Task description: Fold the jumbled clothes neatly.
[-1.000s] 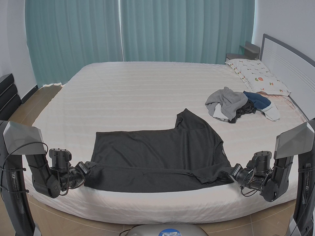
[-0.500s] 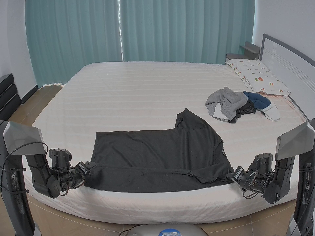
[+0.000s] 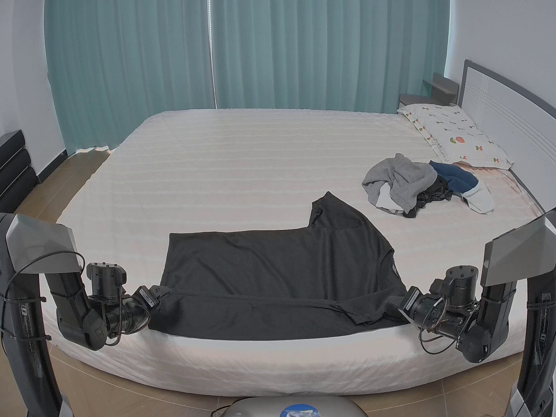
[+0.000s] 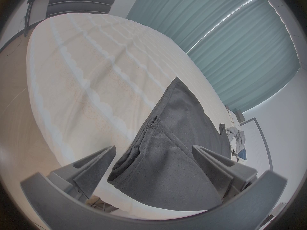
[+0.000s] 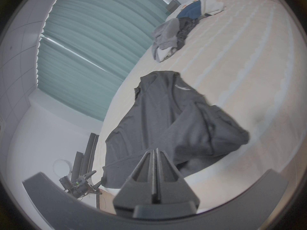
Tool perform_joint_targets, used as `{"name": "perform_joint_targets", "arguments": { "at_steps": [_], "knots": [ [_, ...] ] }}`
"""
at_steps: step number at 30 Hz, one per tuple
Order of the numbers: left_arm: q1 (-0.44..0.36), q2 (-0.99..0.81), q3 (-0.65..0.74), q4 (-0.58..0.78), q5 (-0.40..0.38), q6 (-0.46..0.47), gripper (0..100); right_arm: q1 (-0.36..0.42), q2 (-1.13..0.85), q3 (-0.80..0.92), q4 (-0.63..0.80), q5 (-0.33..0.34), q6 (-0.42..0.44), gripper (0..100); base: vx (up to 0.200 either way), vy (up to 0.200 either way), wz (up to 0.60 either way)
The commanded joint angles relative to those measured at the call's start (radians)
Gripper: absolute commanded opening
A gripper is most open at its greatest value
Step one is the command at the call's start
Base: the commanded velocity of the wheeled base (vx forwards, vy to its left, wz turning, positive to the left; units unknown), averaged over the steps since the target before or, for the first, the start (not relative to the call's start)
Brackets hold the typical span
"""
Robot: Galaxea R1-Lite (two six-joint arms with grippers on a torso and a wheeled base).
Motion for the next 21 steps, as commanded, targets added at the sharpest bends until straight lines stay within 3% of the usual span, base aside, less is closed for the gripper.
{"name": "perform_joint_targets", "arguments": {
  "at_steps": [1, 7, 18, 21],
  "knots": [
    [0.0, 0.002, -0.002, 0.0, 0.0, 0.0, 100, 0.056, -0.001, -0.037, 0.005, -0.003, 0.0, 0, 0.0, 0.0, 0.0],
    [-0.002, 0.002, -0.002, 0.0, 0.0, 0.0, 100, 0.077, 0.079, -0.051, 0.012, -0.063, -0.011, 0, 0.0, 0.0, 0.0],
    [-0.002, 0.002, 0.0, 0.0, 0.0, 0.0, 100, 0.07, 0.125, -0.045, 0.068, -0.109, -0.08, 0, 0.0, 0.0, 0.0],
    [-0.002, 0.002, 0.0, 0.0, 0.0, 0.0, 100, 0.062, 0.119, -0.04, 0.032, -0.095, -0.071, 0, 0.0, 0.0, 0.0]
  ]
}}
